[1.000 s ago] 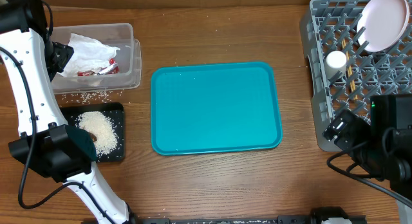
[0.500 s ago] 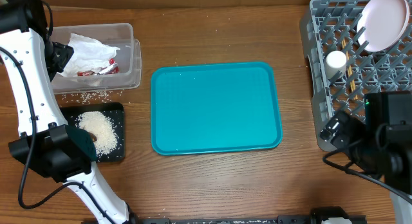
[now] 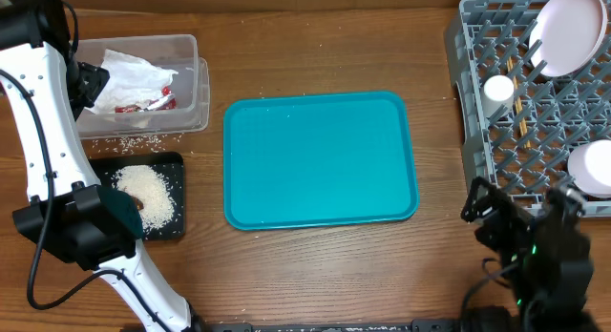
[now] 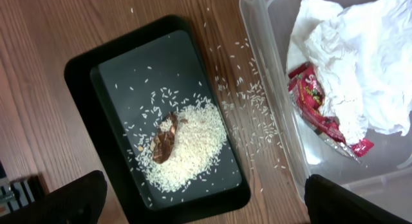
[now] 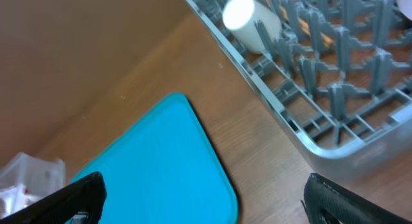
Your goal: Sort waste into correct bins and load items into the dishwasher
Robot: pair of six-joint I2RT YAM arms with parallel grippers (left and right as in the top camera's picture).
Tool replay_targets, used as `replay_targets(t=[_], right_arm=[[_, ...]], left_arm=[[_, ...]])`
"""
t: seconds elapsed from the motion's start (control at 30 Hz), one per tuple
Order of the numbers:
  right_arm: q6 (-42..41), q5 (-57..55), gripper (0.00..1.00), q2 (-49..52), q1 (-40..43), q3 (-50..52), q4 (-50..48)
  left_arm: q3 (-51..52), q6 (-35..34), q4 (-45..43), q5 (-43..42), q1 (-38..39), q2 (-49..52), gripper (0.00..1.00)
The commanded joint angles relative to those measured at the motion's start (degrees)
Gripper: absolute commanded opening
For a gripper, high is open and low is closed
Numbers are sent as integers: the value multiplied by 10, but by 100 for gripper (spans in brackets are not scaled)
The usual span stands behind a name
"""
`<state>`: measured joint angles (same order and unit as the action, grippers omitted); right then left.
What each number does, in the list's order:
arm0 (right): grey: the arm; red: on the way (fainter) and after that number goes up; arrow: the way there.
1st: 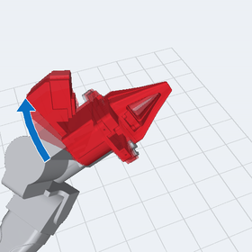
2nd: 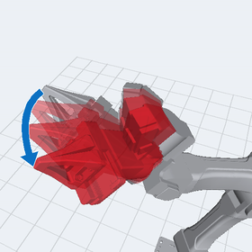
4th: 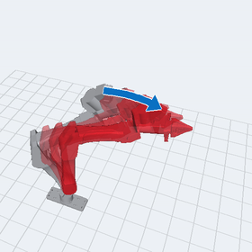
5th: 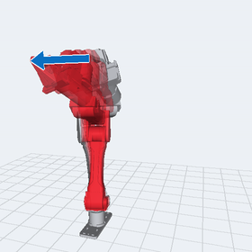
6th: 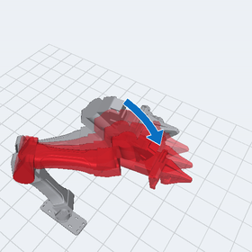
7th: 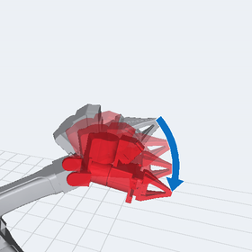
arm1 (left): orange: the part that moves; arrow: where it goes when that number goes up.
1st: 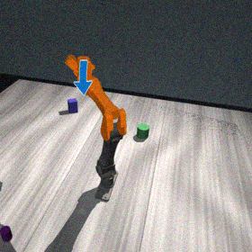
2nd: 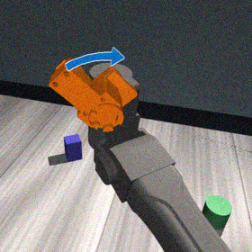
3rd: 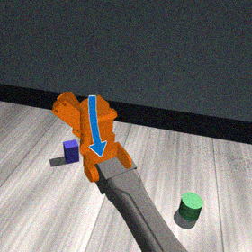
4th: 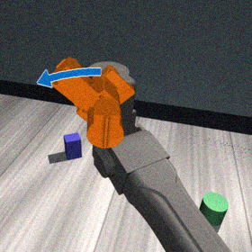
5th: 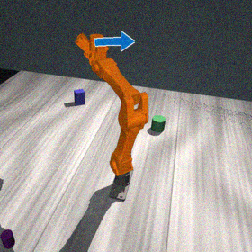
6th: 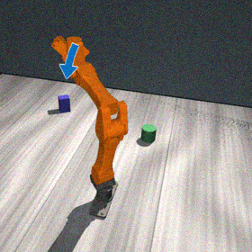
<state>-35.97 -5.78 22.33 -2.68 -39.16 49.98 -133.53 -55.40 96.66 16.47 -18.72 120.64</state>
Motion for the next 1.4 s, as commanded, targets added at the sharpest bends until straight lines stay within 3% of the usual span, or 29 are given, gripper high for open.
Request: replay_targets(t=[0.0, 0.4, 0.53, 0.8, 1.2, 1.37], right_arm=[[2, -1, 100, -76, -3, 75, -45], [1, -1, 100, -220, -2, 288, -289], [2, 1, 100, -222, 3, 339, -392], [18, -2, 100, -222, 18, 388, -495], [215, -5, 100, -222, 22, 387, -457], [229, -4, 100, -222, 22, 387, -457]], left_arm=[[0, -8, 2, 4, 4, -11, 100], [0, -8, 2, 4, 4, -11, 100], [0, -8, 2, 4, 4, -11, 100], [0, -8, 2, 4, 4, -11, 100], [0, -8, 2, 4, 4, -11, 100], [0, -8, 2, 4, 4, -11, 100]])
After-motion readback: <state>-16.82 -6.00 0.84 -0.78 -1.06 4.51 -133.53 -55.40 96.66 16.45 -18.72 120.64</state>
